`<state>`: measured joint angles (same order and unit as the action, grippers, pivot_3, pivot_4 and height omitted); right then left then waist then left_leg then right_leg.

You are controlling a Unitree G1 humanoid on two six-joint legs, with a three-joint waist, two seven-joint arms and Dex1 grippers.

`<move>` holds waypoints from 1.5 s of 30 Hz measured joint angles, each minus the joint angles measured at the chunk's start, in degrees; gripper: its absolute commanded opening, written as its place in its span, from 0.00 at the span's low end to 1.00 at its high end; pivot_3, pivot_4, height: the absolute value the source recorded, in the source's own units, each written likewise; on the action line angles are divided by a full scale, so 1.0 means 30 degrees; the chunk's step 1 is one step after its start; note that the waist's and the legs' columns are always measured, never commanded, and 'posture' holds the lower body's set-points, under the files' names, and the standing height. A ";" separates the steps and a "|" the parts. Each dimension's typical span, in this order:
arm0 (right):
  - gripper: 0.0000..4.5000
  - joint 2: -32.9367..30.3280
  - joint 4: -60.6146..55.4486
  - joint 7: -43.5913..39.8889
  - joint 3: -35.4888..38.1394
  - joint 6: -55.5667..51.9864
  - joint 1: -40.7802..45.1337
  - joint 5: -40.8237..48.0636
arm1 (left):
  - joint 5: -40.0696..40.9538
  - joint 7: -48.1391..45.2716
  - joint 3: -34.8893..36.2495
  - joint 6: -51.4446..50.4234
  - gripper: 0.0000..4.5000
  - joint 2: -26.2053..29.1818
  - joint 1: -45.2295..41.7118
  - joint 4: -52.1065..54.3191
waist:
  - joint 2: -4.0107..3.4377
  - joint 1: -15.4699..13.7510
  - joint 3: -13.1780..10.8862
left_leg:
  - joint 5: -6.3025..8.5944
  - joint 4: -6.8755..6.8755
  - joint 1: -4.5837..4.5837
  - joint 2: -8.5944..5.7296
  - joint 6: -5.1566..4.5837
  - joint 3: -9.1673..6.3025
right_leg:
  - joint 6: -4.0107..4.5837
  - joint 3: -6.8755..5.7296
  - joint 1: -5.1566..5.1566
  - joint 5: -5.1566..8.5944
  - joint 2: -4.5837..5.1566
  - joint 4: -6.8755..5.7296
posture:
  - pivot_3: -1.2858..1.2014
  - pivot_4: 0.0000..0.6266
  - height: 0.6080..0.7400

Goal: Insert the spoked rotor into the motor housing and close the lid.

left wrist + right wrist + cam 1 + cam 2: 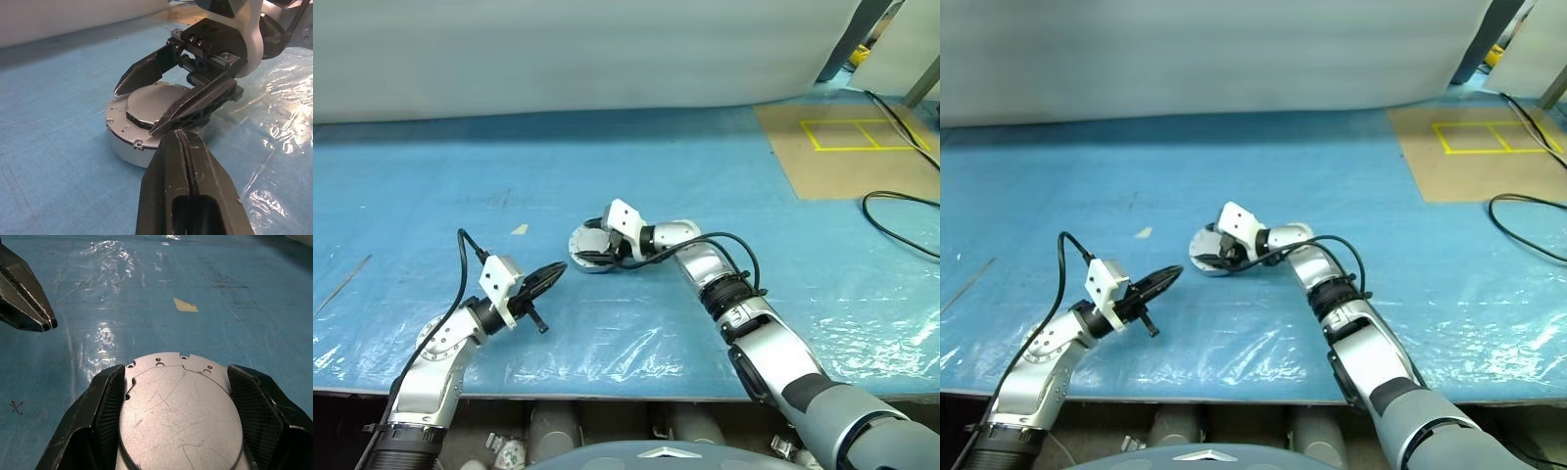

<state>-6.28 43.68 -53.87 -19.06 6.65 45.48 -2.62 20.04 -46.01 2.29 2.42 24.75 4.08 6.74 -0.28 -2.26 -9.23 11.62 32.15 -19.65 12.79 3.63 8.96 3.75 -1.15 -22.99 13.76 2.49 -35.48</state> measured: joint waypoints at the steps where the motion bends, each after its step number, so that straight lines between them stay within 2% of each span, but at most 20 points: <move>1: 0.66 -0.0081 0.0001 0.0008 -0.0063 0.0081 0.0087 -0.0014 | 0.0000 0.0001 0.0000 0.0000 0.00 0.0000 0.0000 0.0000 | -0.0006 0.0000 0.0004 | 0.0000 0.0000 0.0000 0.0000 0.0000 0.0000 | 0.0000 0.0000 0.0000 0.0000 0.0000 -0.0001 | 0.52 0.24 1.00; 9: 0.66 -0.0232 0.0697 0.0118 -0.0294 0.0645 0.0561 -0.0016 | -0.0004 0.0048 -0.0003 -0.0091 0.00 -0.0001 -0.0062 -0.0005 | -0.0010 -0.0027 0.0006 | 0.0001 -0.0007 0.0011 0.0002 -0.0002 -0.0001 | -0.0015 0.0001 0.0005 0.0007 0.0032 -0.0020 | 0.52 0.24 1.00; 13: 0.66 -0.0084 0.1015 0.0404 0.0105 0.0424 0.0579 0.0164 | -0.0006 0.0110 -0.0016 -0.0126 0.00 -0.0005 -0.0123 -0.0004 | -0.0010 -0.0040 0.0005 | 0.0002 -0.0016 0.0016 0.0003 -0.0003 -0.0003 | -0.0128 0.0000 0.0000 0.0070 0.0058 -0.0028 | 0.52 0.24 1.00; 20: 0.66 0.0396 0.1051 0.0520 0.0261 0.0343 0.0481 0.0170 | -0.0012 0.0173 -0.0068 -0.0134 0.00 -0.0005 -0.0277 -0.0003 | -0.0008 0.0050 0.0010 | 0.0001 -0.0052 0.0017 0.0001 -0.0002 -0.0002 | -0.0027 -0.0001 -0.0021 0.0013 0.0045 -0.0018 | 0.52 0.24 1.00; 26: 0.66 0.0348 0.1051 0.0575 0.0156 0.0660 0.0327 0.0100 | -0.0013 0.0178 -0.0068 -0.0134 0.00 -0.0005 -0.0294 -0.0003 | -0.0011 0.0054 0.0011 | 0.0002 -0.0081 0.0029 0.0001 -0.0003 0.0002 | -0.0072 0.0000 -0.0022 0.0040 0.0046 -0.0007 | 0.52 0.24 1.00; 35: 0.66 -0.0118 0.0290 -0.0920 0.0153 0.0087 0.0130 0.0224 | -0.0405 0.0982 -0.0008 -0.0164 0.00 -0.0091 -0.0774 -0.0645 | -0.0020 0.0008 0.0030 | 0.0001 -0.0099 -0.0008 0.0000 -0.0002 0.0006 | -0.0067 0.0001 -0.0017 0.0046 0.0053 0.0066 | 0.52 0.24 1.00; 39: 0.66 -0.0003 -0.0454 -0.1401 0.0270 -0.0452 -0.0291 0.0588 | -0.0691 0.1022 -0.0054 -0.0163 0.00 -0.0082 -0.1193 -0.0843 | 0.0029 0.0040 0.0078 | -0.0003 -0.0276 -0.0014 -0.0023 0.0004 0.0047 | -0.0065 -0.0007 -0.0019 0.0042 0.0050 0.0215 | 0.52 0.24 1.00; 45: 0.66 0.0054 -0.1264 -0.1830 0.0269 -0.0817 -0.0748 0.0767 | -0.0874 0.1011 -0.0138 -0.0159 0.00 -0.0085 -0.1192 -0.0846 | 0.0041 0.0070 0.0096 | -0.0009 -0.0319 -0.0006 0.0023 0.0120 0.0053 | -0.0060 -0.0042 -0.0024 0.0047 -0.0046 0.0215 | 0.52 0.24 1.00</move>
<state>-6.12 39.89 -59.36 -18.25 4.20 43.24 -0.32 17.41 -42.98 1.88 1.95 24.50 0.50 4.20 -0.16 -2.05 -8.94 11.59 31.19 -19.67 12.86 3.99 9.11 3.57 -1.27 -23.06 13.90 2.35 -34.83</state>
